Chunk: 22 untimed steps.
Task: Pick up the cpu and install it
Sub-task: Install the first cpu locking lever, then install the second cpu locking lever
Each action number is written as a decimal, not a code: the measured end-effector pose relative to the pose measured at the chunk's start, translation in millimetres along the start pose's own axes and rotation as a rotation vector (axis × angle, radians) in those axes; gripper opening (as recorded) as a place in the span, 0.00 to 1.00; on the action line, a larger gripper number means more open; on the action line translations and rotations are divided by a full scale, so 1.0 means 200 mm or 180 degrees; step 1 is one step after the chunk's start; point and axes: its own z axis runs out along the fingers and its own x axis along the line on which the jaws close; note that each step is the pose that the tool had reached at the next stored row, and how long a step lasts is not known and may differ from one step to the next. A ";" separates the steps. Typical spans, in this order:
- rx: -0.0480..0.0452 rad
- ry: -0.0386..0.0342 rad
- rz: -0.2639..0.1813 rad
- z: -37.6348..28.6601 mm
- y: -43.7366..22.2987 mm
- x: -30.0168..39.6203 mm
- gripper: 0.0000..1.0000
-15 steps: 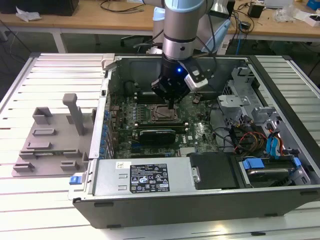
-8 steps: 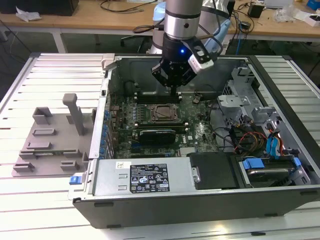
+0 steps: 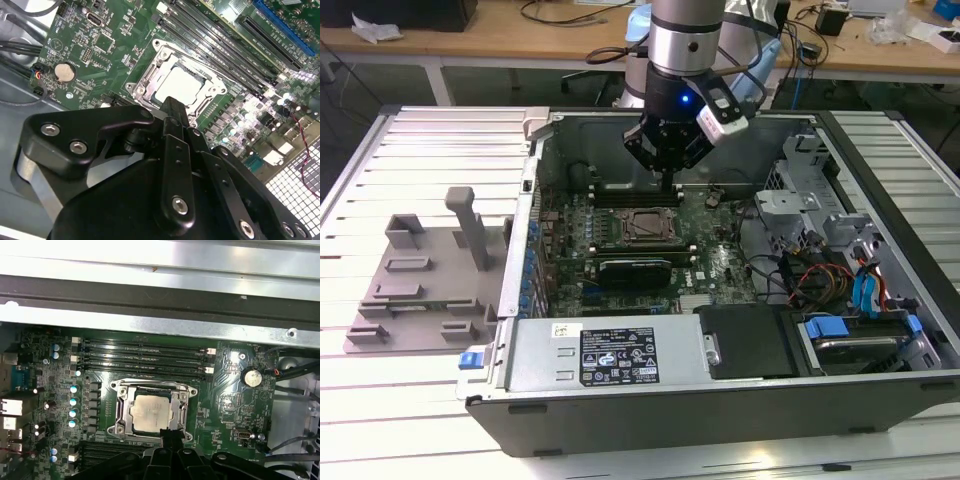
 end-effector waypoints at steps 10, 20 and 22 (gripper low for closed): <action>0.0000 0.0000 0.0000 -0.001 0.000 0.000 0.11; -0.0001 0.0000 0.0000 0.014 -0.188 0.014 0.11; -0.0018 -0.0001 0.0000 0.026 -0.256 0.020 0.11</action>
